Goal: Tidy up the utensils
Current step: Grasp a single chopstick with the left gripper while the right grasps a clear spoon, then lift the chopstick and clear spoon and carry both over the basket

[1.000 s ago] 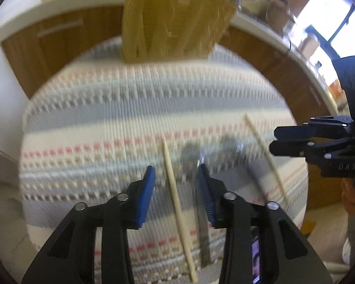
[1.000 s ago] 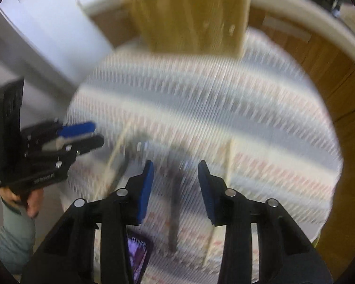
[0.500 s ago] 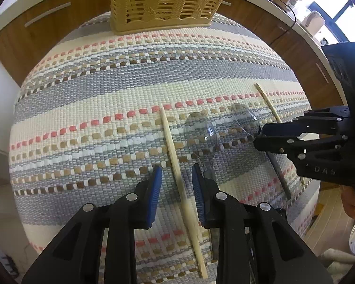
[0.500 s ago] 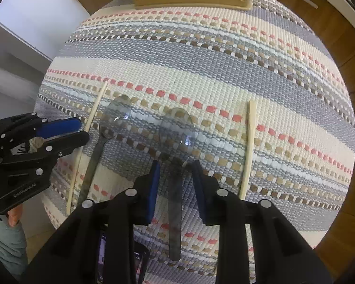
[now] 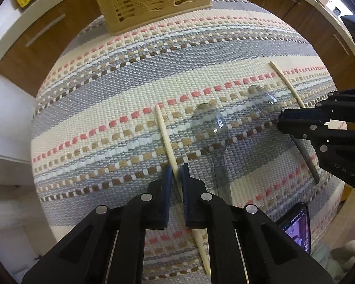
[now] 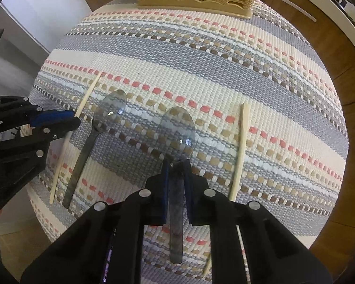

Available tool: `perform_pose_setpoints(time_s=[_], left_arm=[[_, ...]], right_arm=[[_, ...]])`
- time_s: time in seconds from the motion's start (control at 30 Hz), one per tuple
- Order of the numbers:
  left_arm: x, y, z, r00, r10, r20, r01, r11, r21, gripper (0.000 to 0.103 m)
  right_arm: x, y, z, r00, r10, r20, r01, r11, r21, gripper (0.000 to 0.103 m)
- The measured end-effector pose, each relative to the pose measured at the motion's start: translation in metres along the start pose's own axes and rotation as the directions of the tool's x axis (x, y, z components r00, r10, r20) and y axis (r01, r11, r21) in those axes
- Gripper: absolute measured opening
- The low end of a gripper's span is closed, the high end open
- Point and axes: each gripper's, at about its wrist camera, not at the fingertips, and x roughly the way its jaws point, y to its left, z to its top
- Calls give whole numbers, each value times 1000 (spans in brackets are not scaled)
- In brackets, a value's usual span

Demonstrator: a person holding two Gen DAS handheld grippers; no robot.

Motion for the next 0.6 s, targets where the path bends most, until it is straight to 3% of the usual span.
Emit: perform_pose_setpoints(time_s=[0.2,0.33,0.47,0.6], left_arm=[[1,-5,0,999,34,-7,-34,999,7,8],[-1,-20,-10,992,101,77,-103,994,26,3],[-14,-22,-21,985,33,169,-31,999,-14,3],[-48,-16,-23,945,-37,325,52,998,-38,3]], right_arm=[[-6,-8,-3,1000,5,7,-5,1000,-9,10],[-16,-13,-4,996,58,62,-57,998,-14,10],[-39,-23,-4,980,137,147,-137,991,-8,10],[-71,-30,-1,953,172,249,-169,985,-32,10]])
